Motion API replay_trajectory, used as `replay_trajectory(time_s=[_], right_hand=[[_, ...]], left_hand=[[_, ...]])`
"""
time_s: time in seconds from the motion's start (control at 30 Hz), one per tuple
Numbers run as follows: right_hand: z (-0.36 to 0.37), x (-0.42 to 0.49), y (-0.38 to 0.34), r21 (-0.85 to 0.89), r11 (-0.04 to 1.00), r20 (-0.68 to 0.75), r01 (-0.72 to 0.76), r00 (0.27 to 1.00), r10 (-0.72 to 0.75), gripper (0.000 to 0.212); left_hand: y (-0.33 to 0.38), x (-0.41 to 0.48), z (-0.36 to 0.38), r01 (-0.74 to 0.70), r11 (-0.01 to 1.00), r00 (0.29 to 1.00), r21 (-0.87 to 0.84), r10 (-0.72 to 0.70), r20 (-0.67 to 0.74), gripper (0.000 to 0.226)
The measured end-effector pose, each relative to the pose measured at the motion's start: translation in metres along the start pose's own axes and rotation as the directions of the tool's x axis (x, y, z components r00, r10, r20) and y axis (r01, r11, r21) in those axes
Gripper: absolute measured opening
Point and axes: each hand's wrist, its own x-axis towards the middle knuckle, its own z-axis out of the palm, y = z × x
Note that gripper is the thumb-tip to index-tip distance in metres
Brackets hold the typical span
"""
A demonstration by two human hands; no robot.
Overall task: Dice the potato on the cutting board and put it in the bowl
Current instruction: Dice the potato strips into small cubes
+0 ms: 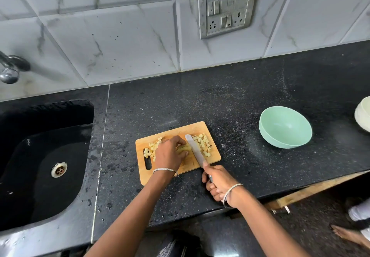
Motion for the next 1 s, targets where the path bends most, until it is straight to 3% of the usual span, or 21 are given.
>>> replay_trajectory(time_s=[0.13,0.3,0.6,0.77,1.0], right_hand=[[-0.007,0.010,0.002,0.217,0.955,0.272,-0.201,0.952,0.138,0.046],[-0.011,0.015,0.005,0.322,0.905,0.485,-0.279,0.870,0.096,0.040],[-0.019,0.018,0.004,0.359,0.896,0.527,-0.264,0.849,0.039,0.042],[-0.017,0.018,0.002,0.356,0.889,0.529,-0.289,0.847,0.063,0.038],[-0.026,0.018,0.006,0.456,0.803,0.656,-0.385,0.755,-0.010,0.038]], left_hand=[[0.003,-0.008,0.004,-0.052,0.999,0.997,0.004,0.053,-0.050,0.029],[0.004,-0.011,0.004,-0.075,0.996,0.991,0.040,0.079,-0.111,0.032],[0.008,-0.016,0.006,-0.105,0.993,0.978,0.050,0.113,-0.176,0.024],[0.019,-0.031,0.018,-0.064,0.994,0.990,0.088,0.074,-0.120,0.016],[0.028,-0.033,0.022,0.065,0.998,0.990,0.027,-0.061,-0.130,0.018]])
